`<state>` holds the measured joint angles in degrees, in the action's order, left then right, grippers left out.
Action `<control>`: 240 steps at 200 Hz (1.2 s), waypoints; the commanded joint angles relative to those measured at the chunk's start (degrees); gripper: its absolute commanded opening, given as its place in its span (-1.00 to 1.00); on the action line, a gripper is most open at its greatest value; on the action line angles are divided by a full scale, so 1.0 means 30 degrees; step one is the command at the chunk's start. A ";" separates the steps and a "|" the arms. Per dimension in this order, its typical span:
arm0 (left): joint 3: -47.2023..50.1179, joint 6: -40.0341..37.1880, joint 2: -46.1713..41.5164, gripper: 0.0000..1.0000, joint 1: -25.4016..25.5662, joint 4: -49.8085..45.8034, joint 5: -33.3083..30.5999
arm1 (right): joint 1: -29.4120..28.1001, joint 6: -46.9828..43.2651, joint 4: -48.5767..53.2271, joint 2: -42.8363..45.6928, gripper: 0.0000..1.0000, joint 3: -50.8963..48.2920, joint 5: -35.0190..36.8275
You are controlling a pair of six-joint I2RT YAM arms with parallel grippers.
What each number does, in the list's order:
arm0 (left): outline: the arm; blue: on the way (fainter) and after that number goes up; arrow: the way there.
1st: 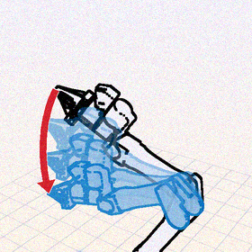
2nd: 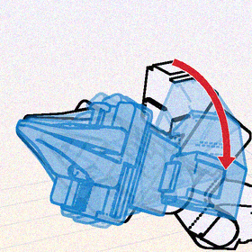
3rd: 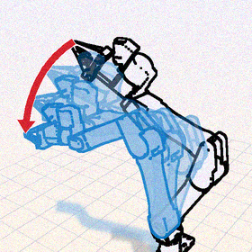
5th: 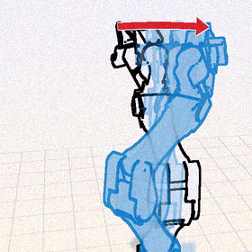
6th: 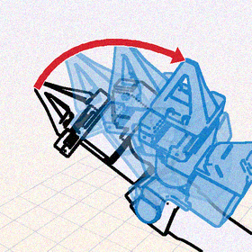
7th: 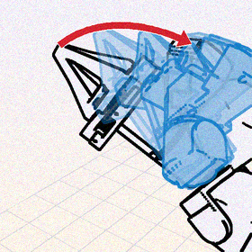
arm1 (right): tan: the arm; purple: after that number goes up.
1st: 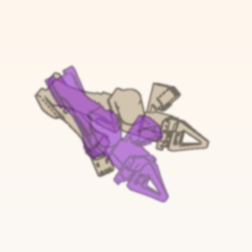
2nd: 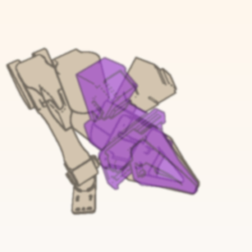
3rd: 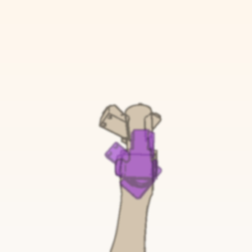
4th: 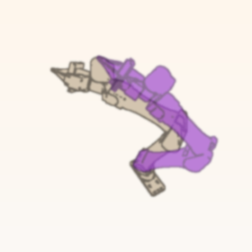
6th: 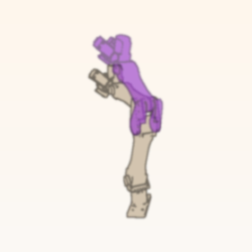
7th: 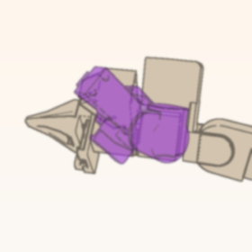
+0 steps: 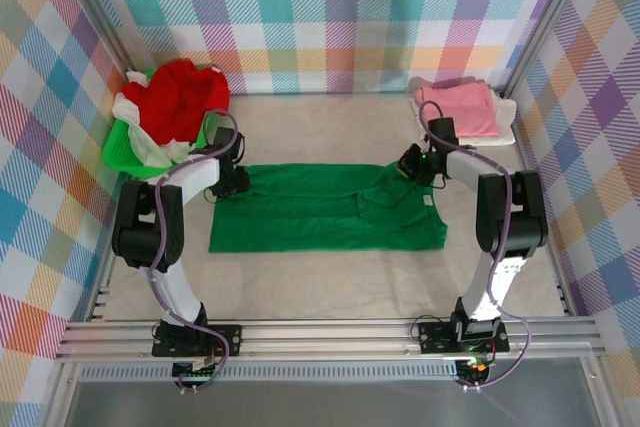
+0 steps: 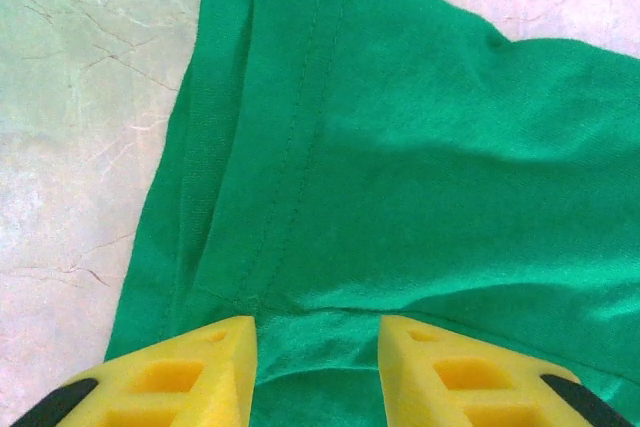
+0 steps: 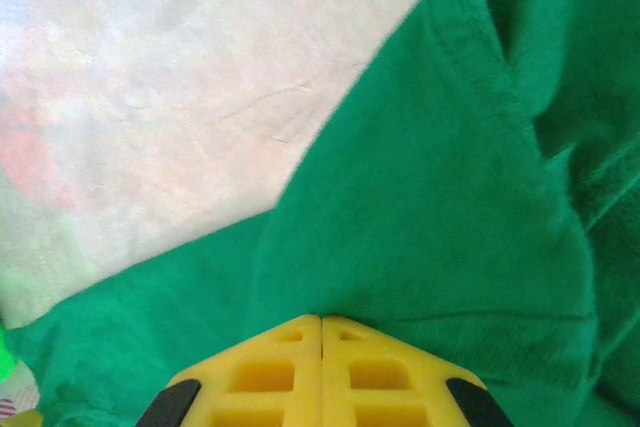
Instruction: Fold and stack the t-shirts
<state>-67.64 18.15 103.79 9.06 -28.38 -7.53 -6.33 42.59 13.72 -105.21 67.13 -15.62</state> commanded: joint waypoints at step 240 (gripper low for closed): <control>0.0251 -0.0603 -0.0713 -0.20 -0.0227 -0.0501 -0.0481 | 0.0887 -0.1441 0.3331 0.4222 -0.36 -0.1640 0.1064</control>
<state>-67.64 17.06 103.77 8.88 -28.40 -8.23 -4.36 38.15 24.95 -91.13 64.90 -10.35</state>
